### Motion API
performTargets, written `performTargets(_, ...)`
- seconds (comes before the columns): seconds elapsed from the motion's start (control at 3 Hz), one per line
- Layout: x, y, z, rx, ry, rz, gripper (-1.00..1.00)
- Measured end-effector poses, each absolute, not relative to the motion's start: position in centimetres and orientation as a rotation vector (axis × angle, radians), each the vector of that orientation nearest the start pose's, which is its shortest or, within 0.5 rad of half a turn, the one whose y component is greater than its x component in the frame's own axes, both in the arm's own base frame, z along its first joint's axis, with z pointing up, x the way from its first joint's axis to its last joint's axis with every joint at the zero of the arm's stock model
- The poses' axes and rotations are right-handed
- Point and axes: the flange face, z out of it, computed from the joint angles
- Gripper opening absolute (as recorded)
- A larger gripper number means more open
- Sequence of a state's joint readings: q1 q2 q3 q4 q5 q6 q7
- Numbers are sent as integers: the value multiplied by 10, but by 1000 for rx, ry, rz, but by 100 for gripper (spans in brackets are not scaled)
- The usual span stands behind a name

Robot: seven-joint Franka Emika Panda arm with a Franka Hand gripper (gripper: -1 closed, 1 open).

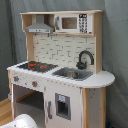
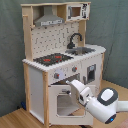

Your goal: Play with the kitchen

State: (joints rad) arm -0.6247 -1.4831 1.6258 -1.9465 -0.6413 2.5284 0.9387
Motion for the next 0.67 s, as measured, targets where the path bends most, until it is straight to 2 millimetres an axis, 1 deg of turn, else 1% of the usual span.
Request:
performTargets(0.33,178,598,305,1378,819,1718,100)
performTargets(0.67,181,589,282,1487,766,1707,100)
